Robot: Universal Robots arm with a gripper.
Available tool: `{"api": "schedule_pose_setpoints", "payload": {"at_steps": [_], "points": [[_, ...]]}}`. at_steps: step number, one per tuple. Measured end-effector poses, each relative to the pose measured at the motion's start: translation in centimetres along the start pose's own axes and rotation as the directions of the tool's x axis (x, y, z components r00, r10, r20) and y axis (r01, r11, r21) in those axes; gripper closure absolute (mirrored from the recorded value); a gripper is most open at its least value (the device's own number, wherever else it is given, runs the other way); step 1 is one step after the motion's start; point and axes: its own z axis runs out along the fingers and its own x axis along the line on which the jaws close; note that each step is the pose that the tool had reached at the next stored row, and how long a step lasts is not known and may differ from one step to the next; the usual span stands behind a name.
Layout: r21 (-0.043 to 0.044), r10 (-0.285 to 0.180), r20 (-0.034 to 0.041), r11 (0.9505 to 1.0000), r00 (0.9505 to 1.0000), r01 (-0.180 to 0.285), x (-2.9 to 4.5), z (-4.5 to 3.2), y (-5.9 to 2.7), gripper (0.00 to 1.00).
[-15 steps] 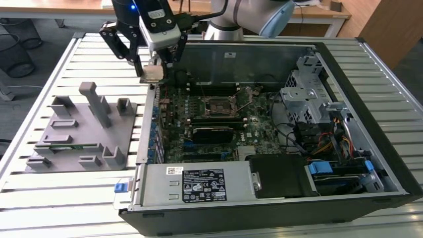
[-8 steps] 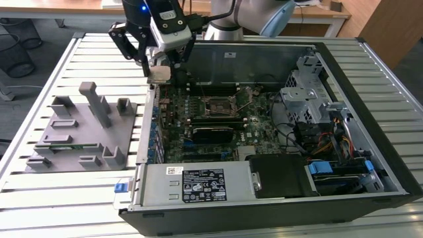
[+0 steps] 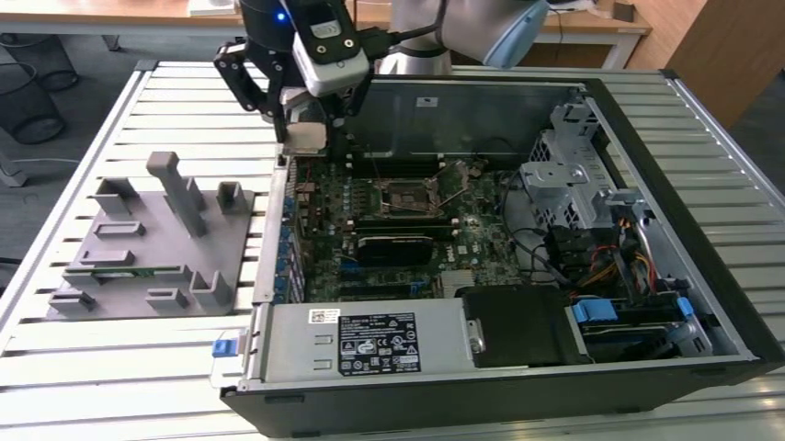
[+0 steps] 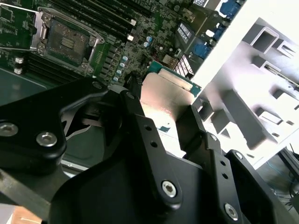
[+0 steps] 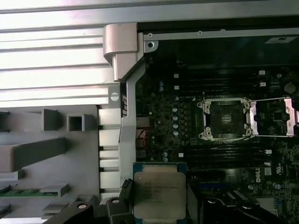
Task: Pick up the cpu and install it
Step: 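Pick up the cpu and move it towards the insertion slot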
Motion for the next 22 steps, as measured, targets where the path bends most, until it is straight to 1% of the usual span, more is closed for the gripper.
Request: {"api": "schedule_pose_setpoints", "payload": {"at_steps": [7, 13, 18, 22], "points": [[0.0, 0.0, 0.0, 1.0, 1.0, 0.0, -1.04, 0.09, 0.12, 0.46], [0.0, 0.0, -0.0001, 1.0, 1.0, 0.0, -1.84, 0.21, 0.66, 0.46], [0.0001, 0.0, -0.0001, 1.0, 1.0, 0.0, -2.72, 0.28, 1.06, 0.46], [-0.0001, 0.0, 0.0, 1.0, 1.0, 0.0, -3.48, 0.32, 1.21, 0.46]]}}
